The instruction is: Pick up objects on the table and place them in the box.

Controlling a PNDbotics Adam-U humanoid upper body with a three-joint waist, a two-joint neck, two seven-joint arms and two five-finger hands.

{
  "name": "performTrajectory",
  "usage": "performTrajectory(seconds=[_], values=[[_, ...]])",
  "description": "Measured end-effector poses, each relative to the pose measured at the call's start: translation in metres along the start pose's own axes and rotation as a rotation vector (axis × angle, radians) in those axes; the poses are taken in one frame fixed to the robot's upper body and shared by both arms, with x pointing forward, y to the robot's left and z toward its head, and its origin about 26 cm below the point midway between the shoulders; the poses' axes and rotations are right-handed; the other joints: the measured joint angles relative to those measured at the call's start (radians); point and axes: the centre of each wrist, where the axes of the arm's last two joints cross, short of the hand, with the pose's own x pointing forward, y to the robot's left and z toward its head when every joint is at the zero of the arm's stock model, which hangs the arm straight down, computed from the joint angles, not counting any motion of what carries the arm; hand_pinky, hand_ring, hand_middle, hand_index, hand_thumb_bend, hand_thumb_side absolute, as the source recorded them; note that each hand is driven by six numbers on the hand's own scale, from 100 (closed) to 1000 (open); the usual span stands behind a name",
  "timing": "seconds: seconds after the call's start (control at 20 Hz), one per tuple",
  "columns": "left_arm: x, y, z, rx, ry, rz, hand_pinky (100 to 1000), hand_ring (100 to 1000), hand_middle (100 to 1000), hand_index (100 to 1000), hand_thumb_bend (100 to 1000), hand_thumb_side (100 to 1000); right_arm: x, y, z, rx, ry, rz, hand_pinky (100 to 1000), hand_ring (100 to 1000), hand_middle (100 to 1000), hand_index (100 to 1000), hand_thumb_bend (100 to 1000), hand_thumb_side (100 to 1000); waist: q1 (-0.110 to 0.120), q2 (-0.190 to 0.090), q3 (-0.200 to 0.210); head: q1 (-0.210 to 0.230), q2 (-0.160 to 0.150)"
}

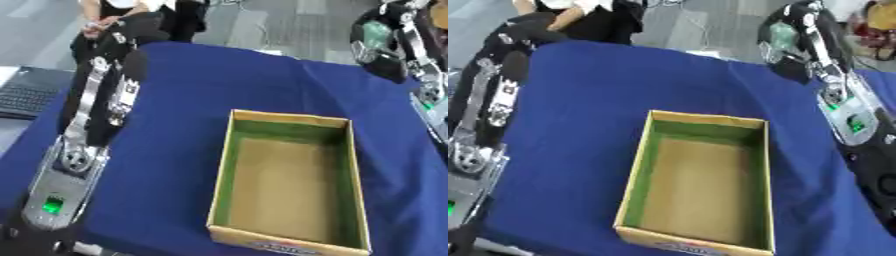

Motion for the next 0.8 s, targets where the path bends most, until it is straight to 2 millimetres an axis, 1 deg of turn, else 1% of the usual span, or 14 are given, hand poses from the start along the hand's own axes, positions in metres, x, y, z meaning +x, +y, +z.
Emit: performTrajectory(seconds=[0.3, 0.8], values=[[0.0, 0.0, 0.0, 0.0, 0.0, 0.0, 847, 726, 834, 864, 282, 893, 0.02, -0.001, -0.007, 0.059, -0.047, -0.021, 100, 100, 165, 236, 100, 100, 0.0, -0.004, 0.004, 0.0, 0.0], [0.0, 0.0, 0.0, 0.0, 0.0, 0.0, 847, 726, 835, 864, 281, 894, 0.04, 0.013, -0.009, 0.156, -0.114, -0.09, 100, 100, 165, 234, 100, 104, -0.003, -0.004, 0.011, 0.0, 0.0]])
